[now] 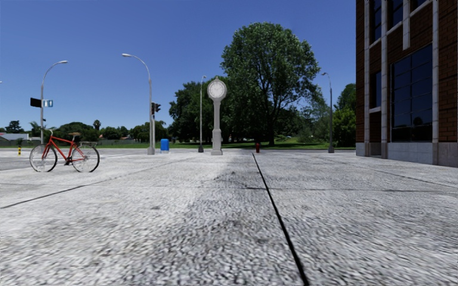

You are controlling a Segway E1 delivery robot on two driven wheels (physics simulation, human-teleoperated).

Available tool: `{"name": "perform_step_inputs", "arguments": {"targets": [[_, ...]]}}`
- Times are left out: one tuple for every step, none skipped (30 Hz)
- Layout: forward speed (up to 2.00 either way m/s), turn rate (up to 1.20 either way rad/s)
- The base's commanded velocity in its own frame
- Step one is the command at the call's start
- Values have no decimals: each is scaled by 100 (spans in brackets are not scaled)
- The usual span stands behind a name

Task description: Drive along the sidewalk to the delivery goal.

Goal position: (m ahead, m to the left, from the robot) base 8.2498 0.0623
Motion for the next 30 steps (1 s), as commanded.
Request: {"name": "perform_step_inputs", "arguments": {"targets": [[200,0],[200,0],[200,0],[200,0],[200,0],[200,0],[200,0],[200,0],[200,0],[200,0],[200,0],[200,0],[200,0],[200,0],[200,0],[200,6],[200,6],[200,10],[200,11],[200,11],[200,2],[200,0],[200,0],[200,0],[200,0],[200,0],[200,0],[200,0],[200,0],[200,0]]}}
